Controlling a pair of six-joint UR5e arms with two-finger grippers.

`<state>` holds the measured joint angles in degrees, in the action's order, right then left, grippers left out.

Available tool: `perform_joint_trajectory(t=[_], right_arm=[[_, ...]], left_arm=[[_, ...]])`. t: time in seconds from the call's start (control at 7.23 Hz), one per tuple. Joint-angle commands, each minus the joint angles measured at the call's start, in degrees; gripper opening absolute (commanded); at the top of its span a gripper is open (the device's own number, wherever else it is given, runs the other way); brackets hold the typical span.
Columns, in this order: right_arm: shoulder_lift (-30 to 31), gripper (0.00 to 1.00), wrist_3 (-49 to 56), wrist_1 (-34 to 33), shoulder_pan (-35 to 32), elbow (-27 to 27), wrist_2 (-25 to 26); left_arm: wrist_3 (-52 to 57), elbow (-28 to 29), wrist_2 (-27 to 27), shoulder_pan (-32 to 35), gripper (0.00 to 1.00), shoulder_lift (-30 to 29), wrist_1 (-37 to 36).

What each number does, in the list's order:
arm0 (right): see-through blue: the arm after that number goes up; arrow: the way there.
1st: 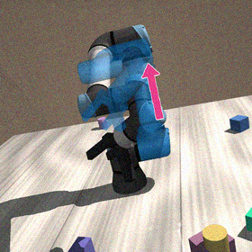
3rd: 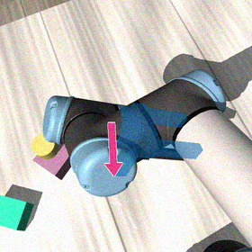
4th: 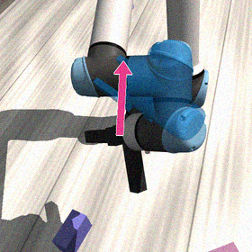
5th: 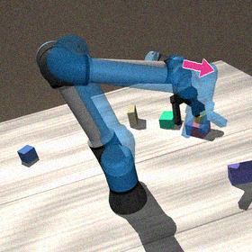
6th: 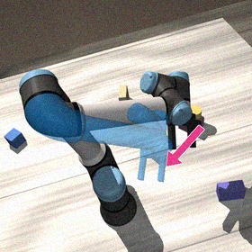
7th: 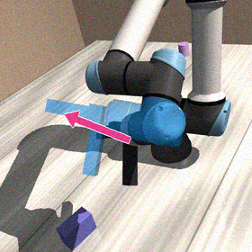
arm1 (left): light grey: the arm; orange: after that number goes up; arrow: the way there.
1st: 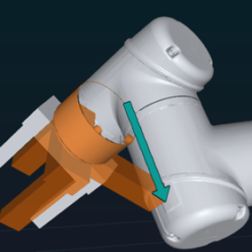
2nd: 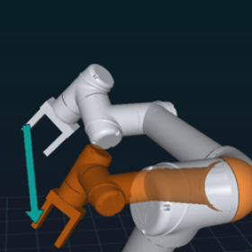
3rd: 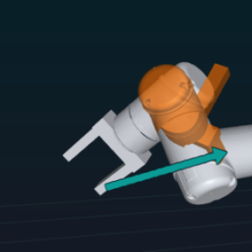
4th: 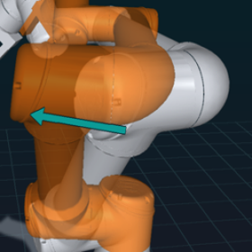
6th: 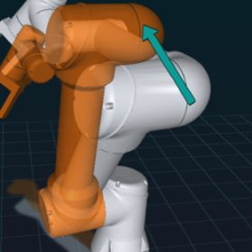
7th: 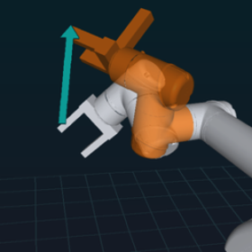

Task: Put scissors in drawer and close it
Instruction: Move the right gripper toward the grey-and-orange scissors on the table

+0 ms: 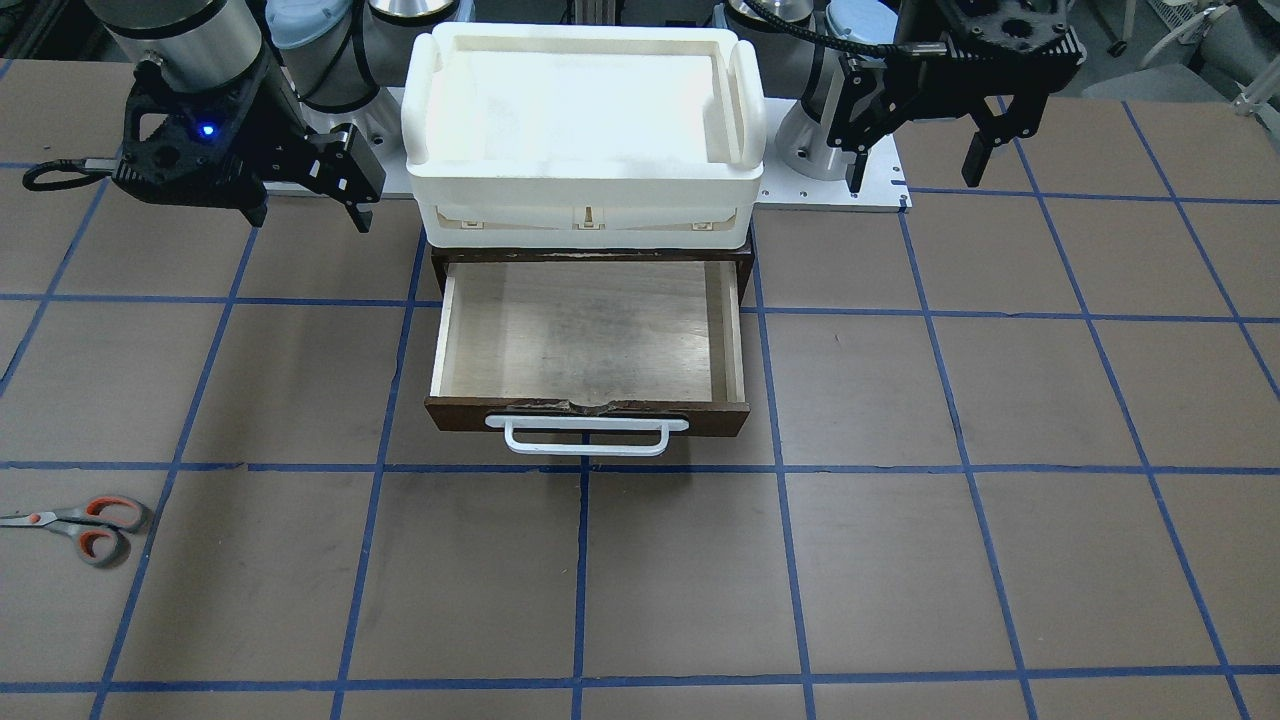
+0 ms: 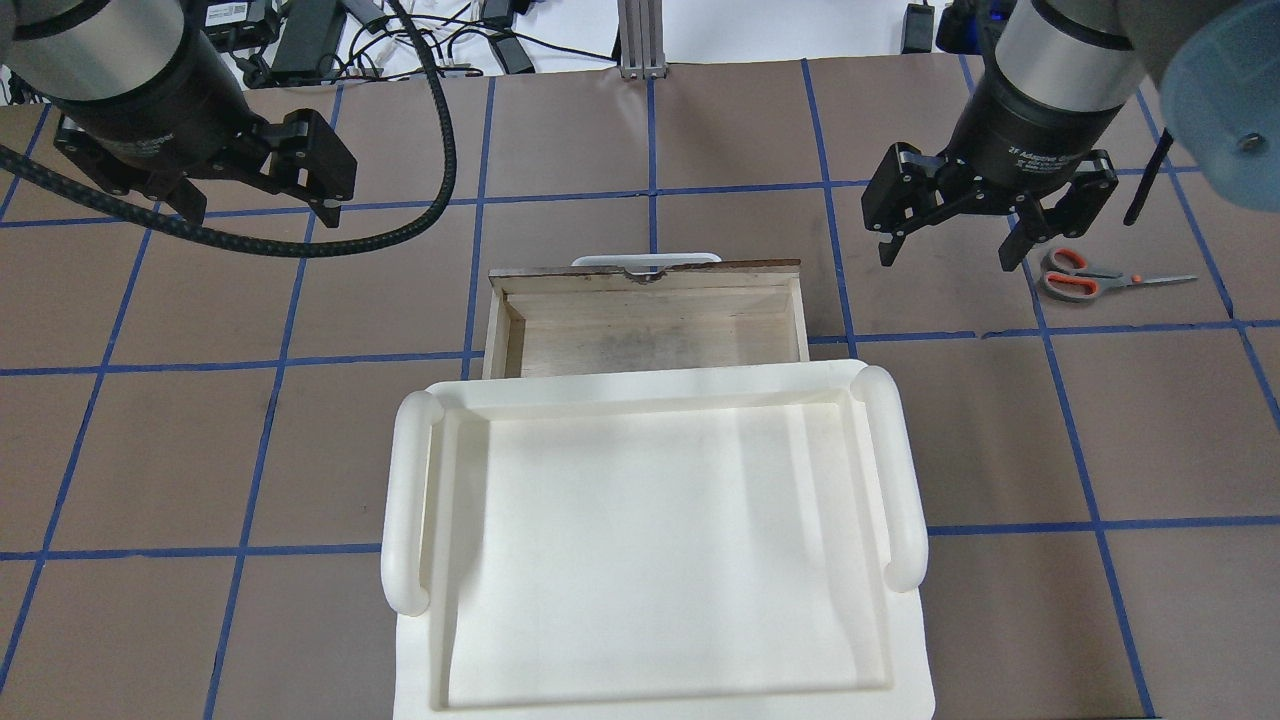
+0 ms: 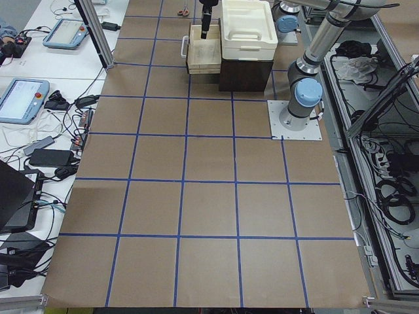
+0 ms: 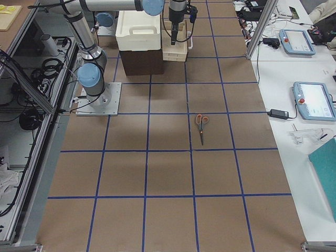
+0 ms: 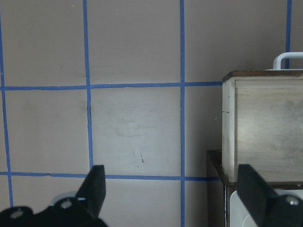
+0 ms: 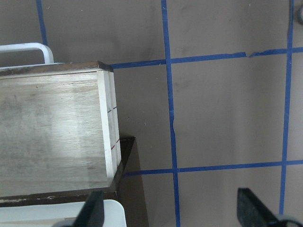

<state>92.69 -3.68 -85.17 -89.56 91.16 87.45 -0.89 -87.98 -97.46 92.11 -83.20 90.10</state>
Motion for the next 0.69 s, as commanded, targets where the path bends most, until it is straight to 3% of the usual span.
perform_joint_trajectory(t=[0.0,0.55], right_arm=[[0.12,1.00,0.17,0.09,0.00,-0.02,2.61],[-0.15,1.00,0.96,-0.35,0.35,-0.02,2.45]], left_arm=[[-0.42,0.00,-0.89,0.00,0.96,0.14,-0.27],[-0.60,0.00,-0.54,0.00,0.97,0.14,-0.01]])
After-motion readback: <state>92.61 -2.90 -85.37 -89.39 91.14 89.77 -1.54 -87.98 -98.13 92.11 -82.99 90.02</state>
